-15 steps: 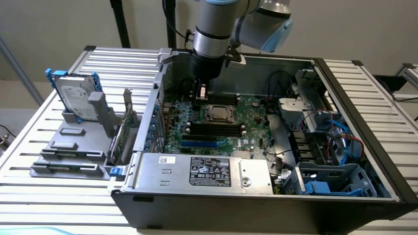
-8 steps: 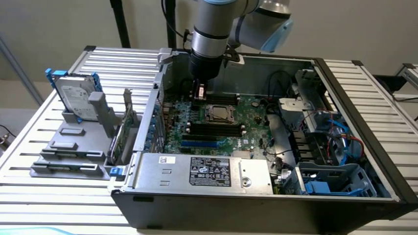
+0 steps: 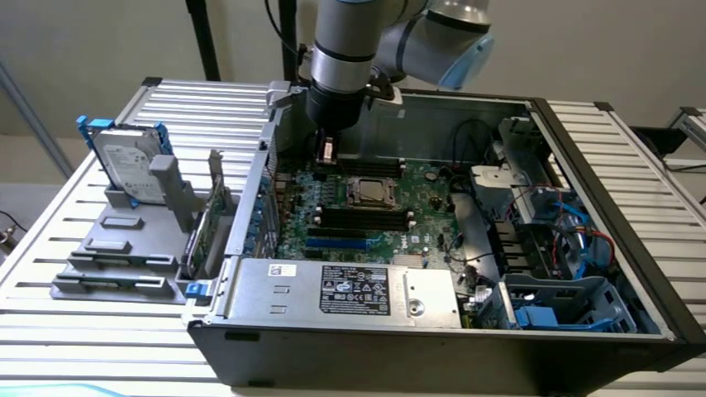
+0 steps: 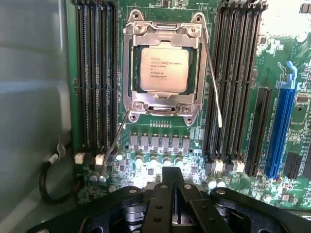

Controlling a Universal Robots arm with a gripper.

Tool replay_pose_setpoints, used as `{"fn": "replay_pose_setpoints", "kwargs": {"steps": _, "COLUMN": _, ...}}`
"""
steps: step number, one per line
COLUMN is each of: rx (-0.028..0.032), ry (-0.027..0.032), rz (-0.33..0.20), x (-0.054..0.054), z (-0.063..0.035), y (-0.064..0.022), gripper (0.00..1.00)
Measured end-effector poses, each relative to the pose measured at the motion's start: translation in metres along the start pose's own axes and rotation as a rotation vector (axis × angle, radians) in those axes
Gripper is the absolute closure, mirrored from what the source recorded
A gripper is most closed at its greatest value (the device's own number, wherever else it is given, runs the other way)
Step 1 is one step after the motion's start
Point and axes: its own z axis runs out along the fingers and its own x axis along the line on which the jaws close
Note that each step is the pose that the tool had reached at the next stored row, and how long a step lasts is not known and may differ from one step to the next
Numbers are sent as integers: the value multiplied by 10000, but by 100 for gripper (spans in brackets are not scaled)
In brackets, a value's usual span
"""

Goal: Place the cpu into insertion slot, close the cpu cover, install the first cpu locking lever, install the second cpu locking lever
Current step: 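Install the first cpu locking lever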

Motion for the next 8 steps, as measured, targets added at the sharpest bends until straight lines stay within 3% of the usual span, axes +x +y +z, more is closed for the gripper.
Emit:
{"fn": "replay_pose_setpoints", "kwargs": {"steps": 5, "rx": -15, "ry": 263, "rz": 431, "x": 2, "z": -46, "y": -14, "gripper": 89}}
{"fn": "replay_pose_setpoints", "kwargs": {"steps": 8, "rx": -25, "ry": 392, "rz": 737, "x": 2, "z": -69, "y": -19, "gripper": 89}}
